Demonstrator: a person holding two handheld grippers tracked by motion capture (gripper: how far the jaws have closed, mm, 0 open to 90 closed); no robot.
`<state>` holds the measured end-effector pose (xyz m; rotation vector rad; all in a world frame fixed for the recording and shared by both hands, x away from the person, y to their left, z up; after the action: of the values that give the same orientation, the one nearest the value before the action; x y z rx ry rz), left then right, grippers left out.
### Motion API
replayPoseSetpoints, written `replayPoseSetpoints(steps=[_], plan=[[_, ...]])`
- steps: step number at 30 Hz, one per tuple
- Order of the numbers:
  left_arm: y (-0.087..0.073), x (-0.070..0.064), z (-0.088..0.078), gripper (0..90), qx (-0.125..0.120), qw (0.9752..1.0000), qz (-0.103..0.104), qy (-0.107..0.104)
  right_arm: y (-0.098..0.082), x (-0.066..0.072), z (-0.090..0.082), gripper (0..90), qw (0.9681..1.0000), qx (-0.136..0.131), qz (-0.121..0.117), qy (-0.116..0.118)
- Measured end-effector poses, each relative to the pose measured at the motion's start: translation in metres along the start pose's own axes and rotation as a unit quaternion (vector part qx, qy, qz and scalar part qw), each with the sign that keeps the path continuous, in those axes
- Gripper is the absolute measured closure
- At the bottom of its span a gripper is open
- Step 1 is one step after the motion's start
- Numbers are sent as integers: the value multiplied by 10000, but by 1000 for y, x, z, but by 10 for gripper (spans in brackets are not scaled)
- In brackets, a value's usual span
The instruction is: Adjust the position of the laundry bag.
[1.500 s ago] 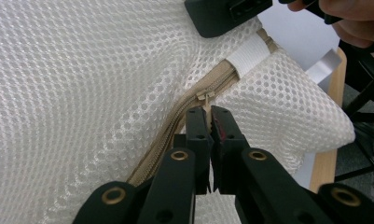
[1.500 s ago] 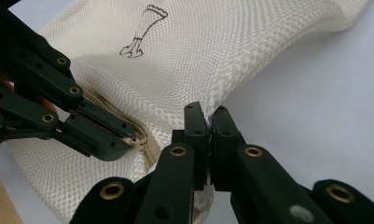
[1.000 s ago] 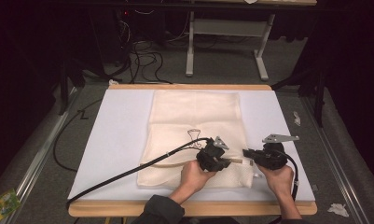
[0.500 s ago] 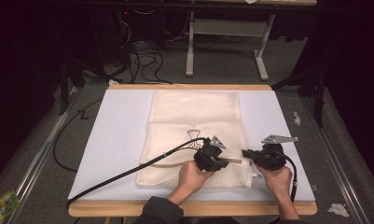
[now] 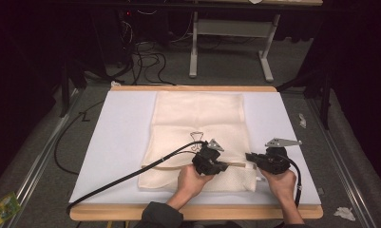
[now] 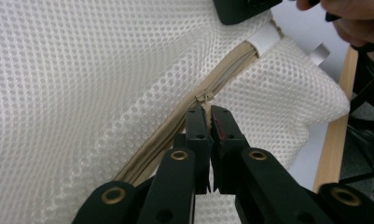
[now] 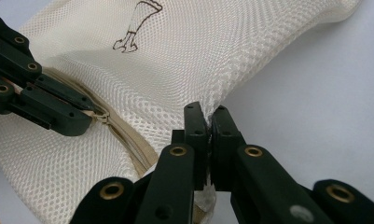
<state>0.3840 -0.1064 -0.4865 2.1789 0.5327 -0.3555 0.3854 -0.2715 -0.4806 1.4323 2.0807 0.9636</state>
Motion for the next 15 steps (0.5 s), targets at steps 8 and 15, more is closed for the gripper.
replayPoseSetpoints(steps=[8, 15], plan=[[-2, 1, -10, 870, -127, 9999, -19, 53, -1, -1, 1, 887, 10000, 62, 7, -45], [-5, 5, -15, 870, -150, 9998, -81, 52, -2, -3, 3, 887, 9999, -20, 98, -15]])
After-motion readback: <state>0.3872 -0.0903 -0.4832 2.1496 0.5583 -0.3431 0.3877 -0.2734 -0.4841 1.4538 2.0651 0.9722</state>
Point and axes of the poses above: each handheld gripper's, and its own axes: z roughly forward along the jaws, y roughly out of its top, x roughly to its left, the point moved 7 cm from there along z, roughly forward along the jaws, and after that the axes turned 14 degrees about -y, right-handed, at the moved point
